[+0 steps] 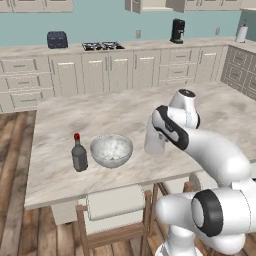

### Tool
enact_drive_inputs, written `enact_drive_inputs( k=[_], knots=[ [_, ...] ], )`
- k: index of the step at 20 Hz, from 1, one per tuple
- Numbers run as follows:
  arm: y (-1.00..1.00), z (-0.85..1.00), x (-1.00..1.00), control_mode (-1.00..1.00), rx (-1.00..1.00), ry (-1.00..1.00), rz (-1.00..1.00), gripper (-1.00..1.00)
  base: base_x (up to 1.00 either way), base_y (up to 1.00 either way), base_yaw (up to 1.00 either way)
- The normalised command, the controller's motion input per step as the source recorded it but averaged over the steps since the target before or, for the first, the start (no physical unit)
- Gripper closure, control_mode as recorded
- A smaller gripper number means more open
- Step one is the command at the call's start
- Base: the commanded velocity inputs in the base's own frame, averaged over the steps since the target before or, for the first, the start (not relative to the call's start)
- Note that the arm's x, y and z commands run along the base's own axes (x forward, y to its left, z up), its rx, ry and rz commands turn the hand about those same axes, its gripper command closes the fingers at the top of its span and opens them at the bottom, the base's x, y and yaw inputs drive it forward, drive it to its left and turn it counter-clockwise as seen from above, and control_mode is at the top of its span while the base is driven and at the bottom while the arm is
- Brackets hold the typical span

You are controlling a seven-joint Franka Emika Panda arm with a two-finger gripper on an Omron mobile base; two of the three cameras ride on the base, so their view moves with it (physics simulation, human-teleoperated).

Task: There is a bowl on the dining counter. Grab a lemon wedge from the fridge and place it in the bowl. Then get the liquor bottle and glass cup from the cabinet and place them next to the bowl.

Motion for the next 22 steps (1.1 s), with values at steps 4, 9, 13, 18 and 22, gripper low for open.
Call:
enact_drive_inputs(
  k=[4, 9, 13, 18, 22],
  knots=[
    [0.0, -0.56, 0.27, -1.0, 0.0, 0.0, 0.0, 1.0, 0.0, 0.0, 0.0],
    [0.0, -0.36, 0.3, -1.0, 0.0, 0.0, 0.0, 1.0, 0.0, 0.0, 0.0],
    [0.02, -0.3, 0.42, -1.0, 0.0, 0.0, 0.0, 1.0, 0.0, 0.0, 0.0],
    [0.11, -0.32, 0.55, -1.0, 0.0, 0.0, 0.0, 1.0, 0.0, 0.0, 0.0],
    [0.22, -0.23, 0.59, -1.0, 0.0, 0.0, 0.0, 1.0, 0.0, 0.0, 0.0]
  ],
)
